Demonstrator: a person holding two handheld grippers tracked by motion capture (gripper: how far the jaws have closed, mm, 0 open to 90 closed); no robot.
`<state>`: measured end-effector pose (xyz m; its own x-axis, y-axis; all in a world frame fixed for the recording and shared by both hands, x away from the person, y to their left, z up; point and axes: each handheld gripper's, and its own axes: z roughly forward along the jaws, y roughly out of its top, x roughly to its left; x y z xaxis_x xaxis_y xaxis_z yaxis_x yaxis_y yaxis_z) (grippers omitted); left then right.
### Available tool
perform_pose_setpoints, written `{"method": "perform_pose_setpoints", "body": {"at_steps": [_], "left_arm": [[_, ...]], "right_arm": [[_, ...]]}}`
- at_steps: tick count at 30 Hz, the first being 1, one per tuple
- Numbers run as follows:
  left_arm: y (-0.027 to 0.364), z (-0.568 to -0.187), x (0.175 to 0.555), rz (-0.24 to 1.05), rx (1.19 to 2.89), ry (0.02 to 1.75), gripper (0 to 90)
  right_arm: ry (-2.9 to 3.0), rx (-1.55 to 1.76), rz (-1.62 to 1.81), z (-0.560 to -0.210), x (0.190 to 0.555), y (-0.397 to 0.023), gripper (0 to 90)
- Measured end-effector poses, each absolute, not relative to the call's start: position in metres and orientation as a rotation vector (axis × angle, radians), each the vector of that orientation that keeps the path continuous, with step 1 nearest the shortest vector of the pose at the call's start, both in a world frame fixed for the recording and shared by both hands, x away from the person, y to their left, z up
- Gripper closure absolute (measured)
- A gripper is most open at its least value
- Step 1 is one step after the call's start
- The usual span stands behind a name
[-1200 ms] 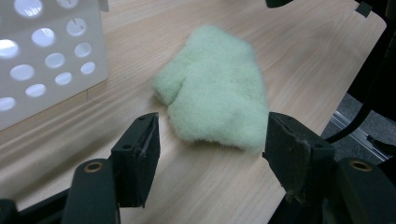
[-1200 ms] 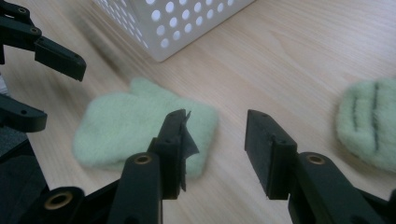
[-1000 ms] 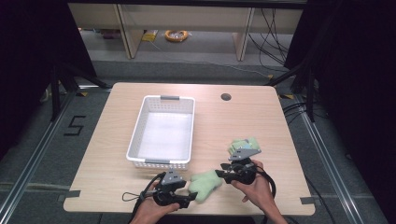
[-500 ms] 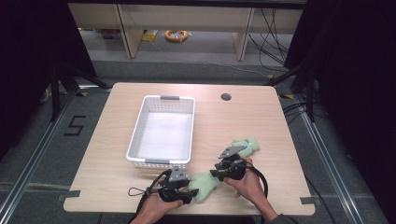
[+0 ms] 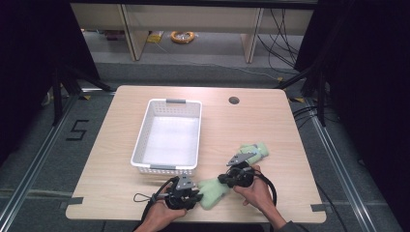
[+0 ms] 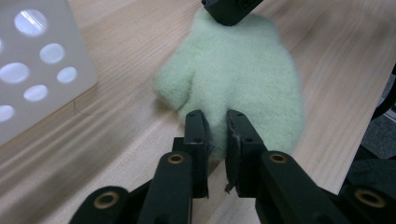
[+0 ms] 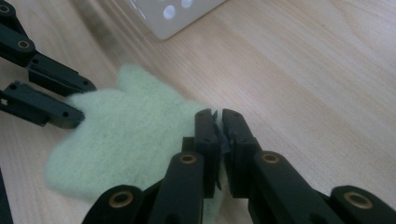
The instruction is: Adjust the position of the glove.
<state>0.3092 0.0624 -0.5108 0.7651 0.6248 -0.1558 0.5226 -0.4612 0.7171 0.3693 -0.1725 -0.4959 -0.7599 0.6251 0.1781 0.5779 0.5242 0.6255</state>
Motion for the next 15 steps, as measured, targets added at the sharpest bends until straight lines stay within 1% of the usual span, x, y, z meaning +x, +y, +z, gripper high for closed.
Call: {"method": "perform_pose_setpoints", "body": {"at_steps": [8,13,15], "left_arm": [[0.065,-0.502,0.311,0.192,2.168,0.804,82.4],[0.055,-0.491,0.313,0.200,2.141,0.774,82.5],[0.050,-0.488,0.315,0.203,2.163,0.756,82.4]], "right_arm": [[2.667,1.051,1.127,-0.488,0.363,-0.182,86.9],[2.630,1.076,1.187,-0.479,0.348,-0.196,87.0],[2.599,1.126,1.197,-0.475,0.339,-0.203,87.0]]}}
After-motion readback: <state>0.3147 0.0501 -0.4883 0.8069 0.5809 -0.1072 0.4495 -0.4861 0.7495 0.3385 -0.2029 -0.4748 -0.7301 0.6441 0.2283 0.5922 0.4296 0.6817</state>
